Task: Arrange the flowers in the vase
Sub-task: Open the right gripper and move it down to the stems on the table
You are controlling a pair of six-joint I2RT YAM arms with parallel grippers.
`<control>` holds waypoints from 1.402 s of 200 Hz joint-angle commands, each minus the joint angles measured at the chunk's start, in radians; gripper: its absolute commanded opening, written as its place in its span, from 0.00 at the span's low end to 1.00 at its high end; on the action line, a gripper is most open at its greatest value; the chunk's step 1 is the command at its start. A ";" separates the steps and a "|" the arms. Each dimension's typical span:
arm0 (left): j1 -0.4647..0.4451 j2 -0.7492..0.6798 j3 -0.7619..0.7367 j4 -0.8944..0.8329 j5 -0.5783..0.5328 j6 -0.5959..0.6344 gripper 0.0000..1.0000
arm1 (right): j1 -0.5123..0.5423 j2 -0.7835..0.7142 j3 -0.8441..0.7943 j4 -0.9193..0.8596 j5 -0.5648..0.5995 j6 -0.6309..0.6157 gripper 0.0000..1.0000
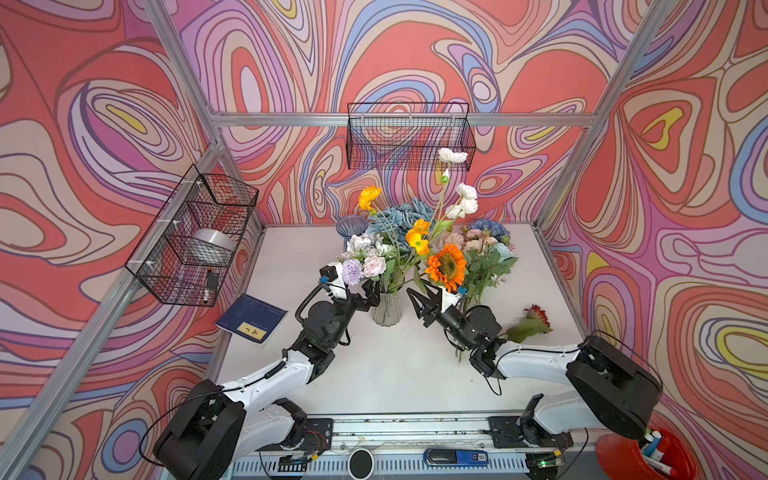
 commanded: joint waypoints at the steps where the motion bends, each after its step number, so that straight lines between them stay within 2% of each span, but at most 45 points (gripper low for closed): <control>1: -0.002 0.010 -0.021 0.045 0.013 0.006 0.99 | 0.004 -0.082 -0.011 -0.299 0.086 0.056 0.50; 19: -0.001 0.015 -0.027 0.050 0.021 0.011 0.99 | 0.003 -0.147 -0.003 -0.484 0.116 0.074 0.50; 54: -0.002 0.028 -0.039 0.058 0.031 0.025 0.99 | 0.002 -0.253 0.058 -0.845 0.267 0.199 0.50; 82: -0.004 0.024 -0.056 0.073 0.036 0.034 0.99 | -0.014 -0.280 0.175 -1.137 0.425 0.389 0.49; 95: -0.003 0.005 -0.058 0.059 0.042 0.046 0.99 | -0.043 -0.265 0.236 -1.272 0.444 0.477 0.49; 120: -0.007 -0.052 -0.069 -0.003 0.071 0.056 1.00 | -0.157 -0.230 0.319 -1.475 0.358 0.628 0.49; 148: -0.035 -0.117 -0.109 -0.058 0.102 0.072 1.00 | -0.278 -0.229 0.316 -1.595 0.229 0.760 0.50; 176: -0.080 -0.115 -0.151 -0.065 0.103 0.121 1.00 | -0.326 -0.278 0.292 -1.676 0.211 0.831 0.51; 207: -0.092 0.001 -0.179 0.073 0.107 0.173 1.00 | -0.374 -0.317 0.297 -1.758 0.173 0.867 0.52; 239: -0.092 0.156 -0.145 0.208 0.128 0.209 1.00 | -0.408 -0.341 0.313 -1.822 0.145 0.896 0.53; 280: -0.091 0.337 -0.121 0.387 0.124 0.180 1.00 | -0.531 -0.396 0.245 -1.824 0.053 0.946 0.55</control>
